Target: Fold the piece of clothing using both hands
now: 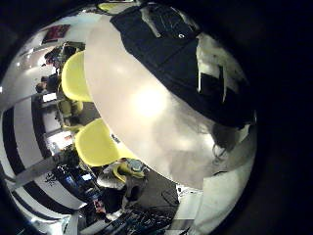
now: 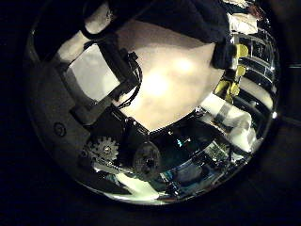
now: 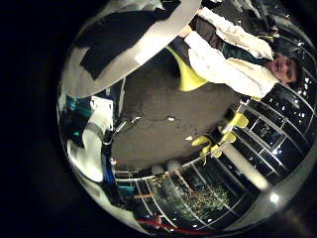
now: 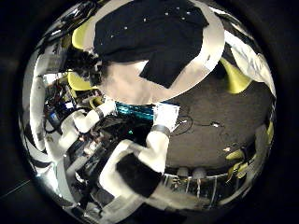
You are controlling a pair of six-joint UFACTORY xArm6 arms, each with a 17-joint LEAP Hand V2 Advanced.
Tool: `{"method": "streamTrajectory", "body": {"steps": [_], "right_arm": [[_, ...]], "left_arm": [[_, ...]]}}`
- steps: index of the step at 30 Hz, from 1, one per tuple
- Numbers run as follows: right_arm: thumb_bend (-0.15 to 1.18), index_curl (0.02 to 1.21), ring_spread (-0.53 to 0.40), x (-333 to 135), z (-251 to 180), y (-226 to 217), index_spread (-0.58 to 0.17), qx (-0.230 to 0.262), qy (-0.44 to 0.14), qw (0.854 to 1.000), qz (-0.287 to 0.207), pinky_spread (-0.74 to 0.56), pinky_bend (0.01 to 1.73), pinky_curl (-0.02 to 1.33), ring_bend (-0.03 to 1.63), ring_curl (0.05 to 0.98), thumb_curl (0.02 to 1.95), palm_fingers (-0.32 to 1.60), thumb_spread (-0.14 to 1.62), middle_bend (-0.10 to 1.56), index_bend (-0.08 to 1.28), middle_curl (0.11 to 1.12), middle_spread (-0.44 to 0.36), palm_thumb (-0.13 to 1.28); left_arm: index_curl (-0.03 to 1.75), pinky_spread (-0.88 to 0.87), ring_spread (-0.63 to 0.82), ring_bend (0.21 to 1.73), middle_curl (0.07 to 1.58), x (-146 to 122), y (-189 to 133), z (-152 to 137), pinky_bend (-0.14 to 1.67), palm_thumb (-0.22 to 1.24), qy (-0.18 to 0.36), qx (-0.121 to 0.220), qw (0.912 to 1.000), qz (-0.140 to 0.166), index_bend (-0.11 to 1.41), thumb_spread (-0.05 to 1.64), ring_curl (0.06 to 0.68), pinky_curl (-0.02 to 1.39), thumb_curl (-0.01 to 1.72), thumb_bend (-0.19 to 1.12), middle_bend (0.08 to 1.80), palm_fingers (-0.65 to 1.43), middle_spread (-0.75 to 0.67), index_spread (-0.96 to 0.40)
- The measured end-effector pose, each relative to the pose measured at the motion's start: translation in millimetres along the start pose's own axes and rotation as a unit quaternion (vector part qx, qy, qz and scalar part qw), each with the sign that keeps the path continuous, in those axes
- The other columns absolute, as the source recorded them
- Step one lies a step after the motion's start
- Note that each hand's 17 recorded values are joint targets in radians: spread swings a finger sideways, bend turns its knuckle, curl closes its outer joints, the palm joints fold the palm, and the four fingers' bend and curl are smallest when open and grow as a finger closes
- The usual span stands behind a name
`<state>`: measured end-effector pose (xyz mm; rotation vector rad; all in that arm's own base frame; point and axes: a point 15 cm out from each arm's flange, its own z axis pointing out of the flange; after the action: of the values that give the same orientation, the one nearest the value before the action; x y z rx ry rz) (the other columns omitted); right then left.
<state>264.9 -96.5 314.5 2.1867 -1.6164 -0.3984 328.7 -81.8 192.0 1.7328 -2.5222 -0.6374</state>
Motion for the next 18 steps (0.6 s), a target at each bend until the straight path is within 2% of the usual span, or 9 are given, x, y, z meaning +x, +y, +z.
{"method": "streamTrajectory", "body": {"steps": [5,8,14,18], "right_arm": [[0.04,0.25,-0.064,4,40,-23,-0.321,0.002,0.002,1.0,-0.016,0.16,0.62,0.23,0.76,0.281,0.3,0.29,1.17,0.36,0.15,0.39,-0.073,0.44],[0.02,0.27,-0.079,1,72,-37,-0.318,-0.011,0.0,0.999,-0.03,0.13,0.62,0.23,0.73,0.276,0.31,0.23,1.13,0.34,0.17,0.39,-0.084,0.5],[-0.02,0.28,-0.062,1,101,-66,-0.321,-0.02,0.0,0.999,-0.044,0.13,0.62,0.23,0.67,0.261,0.33,0.17,1.09,0.33,0.17,0.39,-0.078,0.55],[-0.03,0.28,-0.055,3,105,-84,-0.32,-0.005,0.009,0.999,-0.046,0.13,0.61,0.22,0.66,0.26,0.32,0.16,1.06,0.32,0.16,0.38,-0.069,0.55]], "left_arm": [[1.05,-0.72,-0.5,1.25,0.93,0,-3,-3,0.93,0.8,0.002,-0.002,1.0,0.001,0.31,1.13,0.5,0.73,0.51,-0.01,0.92,1.01,-0.58,-0.67],[1.1,-0.72,-0.5,1.26,0.95,0,-3,-4,0.94,0.8,0.003,-0.002,1.0,0.001,0.29,1.13,0.504,0.74,0.52,-0.01,0.92,1.01,-0.59,-0.69],[1.19,-0.72,-0.5,1.26,0.98,-1,-2,-4,0.95,0.79,0.0,-0.008,1.0,0.002,0.26,1.13,0.507,0.74,0.53,-0.01,0.91,1.0,-0.6,-0.71],[1.24,-0.72,-0.5,1.26,0.99,-2,-3,-5,0.95,0.79,0.002,-0.008,1.0,0.0,0.23,1.13,0.509,0.74,0.53,-0.01,0.9,1.0,-0.6,-0.72]]}}
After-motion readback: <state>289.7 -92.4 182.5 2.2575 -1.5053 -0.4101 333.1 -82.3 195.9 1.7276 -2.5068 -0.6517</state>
